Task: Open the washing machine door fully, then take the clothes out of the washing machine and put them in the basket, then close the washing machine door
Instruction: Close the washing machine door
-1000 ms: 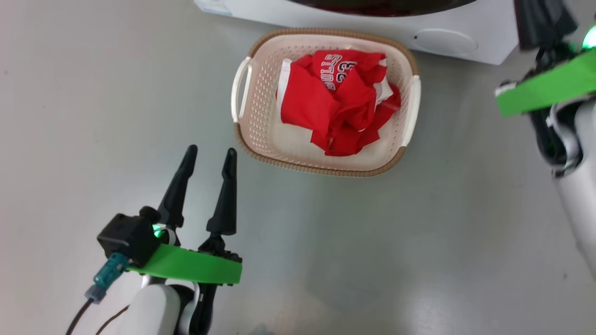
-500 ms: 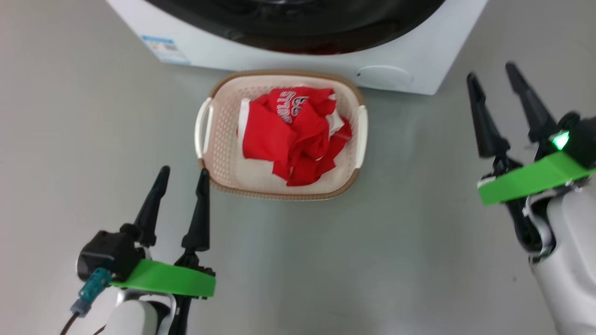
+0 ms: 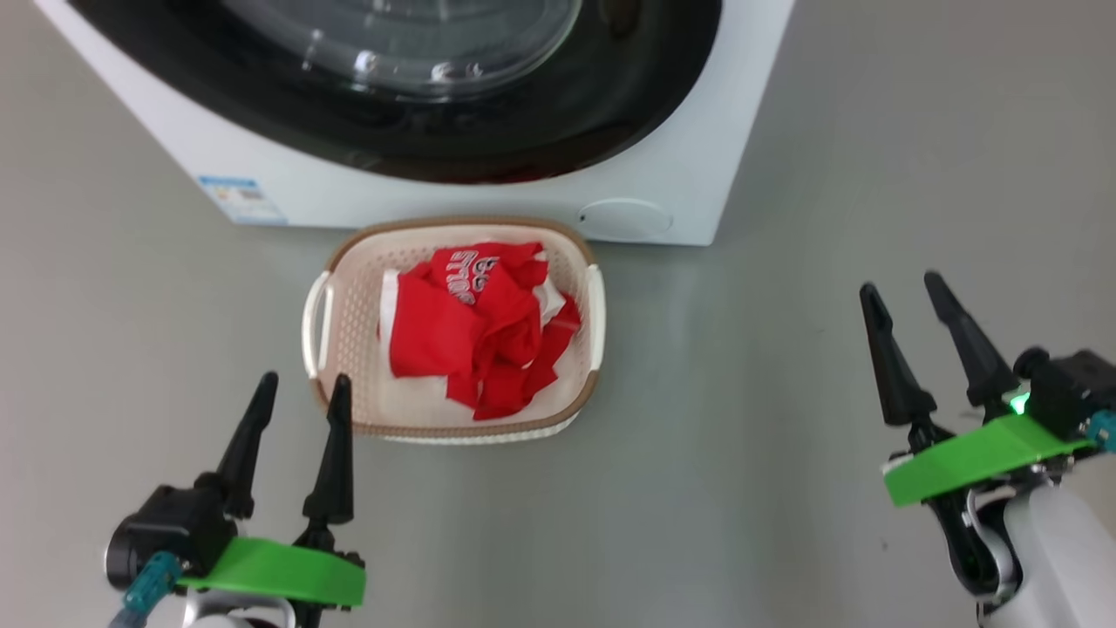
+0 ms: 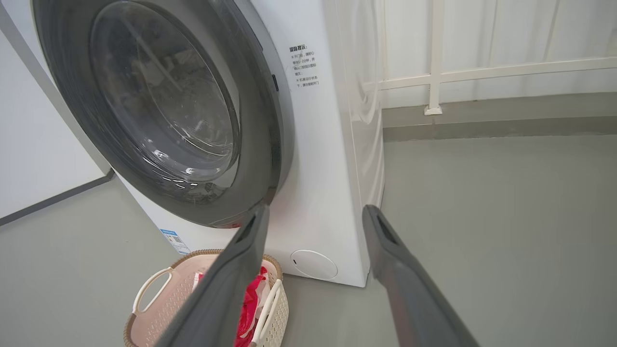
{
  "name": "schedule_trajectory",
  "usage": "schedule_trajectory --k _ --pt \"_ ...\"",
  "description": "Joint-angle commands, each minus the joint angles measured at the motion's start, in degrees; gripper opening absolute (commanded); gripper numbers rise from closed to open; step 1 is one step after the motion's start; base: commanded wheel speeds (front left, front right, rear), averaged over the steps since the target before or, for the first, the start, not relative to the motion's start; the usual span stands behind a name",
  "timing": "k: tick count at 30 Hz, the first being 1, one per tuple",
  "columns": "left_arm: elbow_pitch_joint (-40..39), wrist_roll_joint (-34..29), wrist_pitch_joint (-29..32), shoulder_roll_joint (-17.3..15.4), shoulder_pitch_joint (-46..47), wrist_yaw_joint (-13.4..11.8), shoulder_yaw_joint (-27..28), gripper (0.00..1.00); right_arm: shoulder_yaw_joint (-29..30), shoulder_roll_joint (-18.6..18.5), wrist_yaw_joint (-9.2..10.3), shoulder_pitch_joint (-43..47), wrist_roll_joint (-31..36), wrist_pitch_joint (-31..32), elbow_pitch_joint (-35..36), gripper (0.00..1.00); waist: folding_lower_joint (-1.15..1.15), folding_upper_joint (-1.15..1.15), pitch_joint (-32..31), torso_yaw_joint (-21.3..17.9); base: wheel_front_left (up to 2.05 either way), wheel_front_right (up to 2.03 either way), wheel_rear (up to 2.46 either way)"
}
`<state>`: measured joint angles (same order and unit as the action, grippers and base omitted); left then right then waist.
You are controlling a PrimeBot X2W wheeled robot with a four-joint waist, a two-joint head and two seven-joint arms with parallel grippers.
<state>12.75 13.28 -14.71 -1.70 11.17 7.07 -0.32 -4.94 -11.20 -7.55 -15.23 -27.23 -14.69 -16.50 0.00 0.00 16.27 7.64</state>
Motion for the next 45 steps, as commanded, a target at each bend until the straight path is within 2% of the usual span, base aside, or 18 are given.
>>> schedule_trajectory --k 1,23,45 --pt "-1.2 -0.8 -0.3 -1.2 -0.6 0.1 2.1 1.0 -0.9 -0.1 0.06 1.0 0.0 -0.3 1.6 1.0 0.0 0.0 -2.5 -2.3 0.0 0.0 0.0" --pt "-3.1 -3.0 -0.3 -1.6 -7.6 0.4 3.5 1.0 5.4 1.5 0.06 14.5 0.2 -0.3 3.2 1.0 0.0 0.0 -9.3 -6.5 0.0 0.0 0.0" --pt "-3.7 -1.8 -0.3 -1.6 -9.4 0.4 4.4 1.0 8.0 3.0 0.06 17.4 0.9 -0.3 4.1 1.0 0.0 0.0 -10.0 -7.2 0.0 0.0 0.0"
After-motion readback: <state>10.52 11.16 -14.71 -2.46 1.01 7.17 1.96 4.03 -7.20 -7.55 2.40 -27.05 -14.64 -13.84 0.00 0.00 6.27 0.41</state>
